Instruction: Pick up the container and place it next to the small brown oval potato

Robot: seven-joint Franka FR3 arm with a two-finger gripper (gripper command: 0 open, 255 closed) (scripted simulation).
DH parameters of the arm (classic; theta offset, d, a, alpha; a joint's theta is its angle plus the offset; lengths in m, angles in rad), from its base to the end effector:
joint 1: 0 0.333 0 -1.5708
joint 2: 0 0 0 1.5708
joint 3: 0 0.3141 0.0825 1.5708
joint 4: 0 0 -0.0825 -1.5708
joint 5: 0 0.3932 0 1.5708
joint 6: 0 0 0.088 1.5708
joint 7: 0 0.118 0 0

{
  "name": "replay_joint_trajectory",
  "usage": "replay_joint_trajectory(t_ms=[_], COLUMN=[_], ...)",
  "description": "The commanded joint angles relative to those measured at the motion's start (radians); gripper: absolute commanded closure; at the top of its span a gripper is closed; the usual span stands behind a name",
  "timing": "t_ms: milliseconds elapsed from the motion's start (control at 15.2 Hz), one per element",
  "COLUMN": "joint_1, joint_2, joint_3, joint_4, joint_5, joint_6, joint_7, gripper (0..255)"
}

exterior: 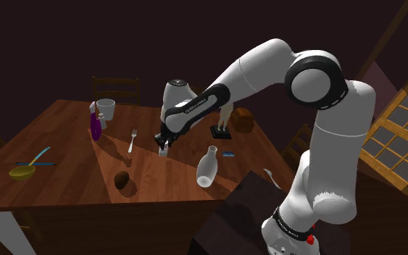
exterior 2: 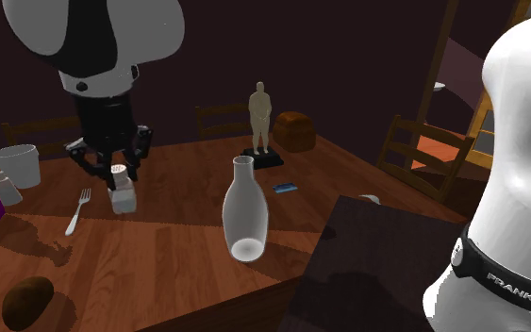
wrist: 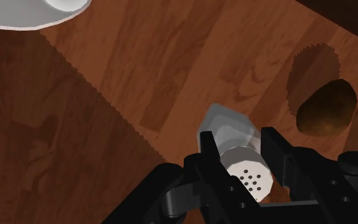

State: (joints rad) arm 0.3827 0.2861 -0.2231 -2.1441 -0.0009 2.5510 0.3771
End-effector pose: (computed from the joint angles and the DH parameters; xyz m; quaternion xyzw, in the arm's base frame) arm 0.5814 0.0945 0.2646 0.9923 -0.1016 0.0698 0.0131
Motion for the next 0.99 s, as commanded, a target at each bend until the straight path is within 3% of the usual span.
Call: replay_joint_trajectory(t_ms=[0,396,924], joint_1=[0.022,0.076,0.069], joint_2=[0.052,0.190,0.261], joint_3=[0.014,0.041,0.050], joint_4=[0.072,0.295,0.287], joint_5=[0.003,0.007,0.018], joint_6=[-0.023,-0.115,-0.036], joint_7=[0.038,0.125,0.123], gripper=[255,255,255])
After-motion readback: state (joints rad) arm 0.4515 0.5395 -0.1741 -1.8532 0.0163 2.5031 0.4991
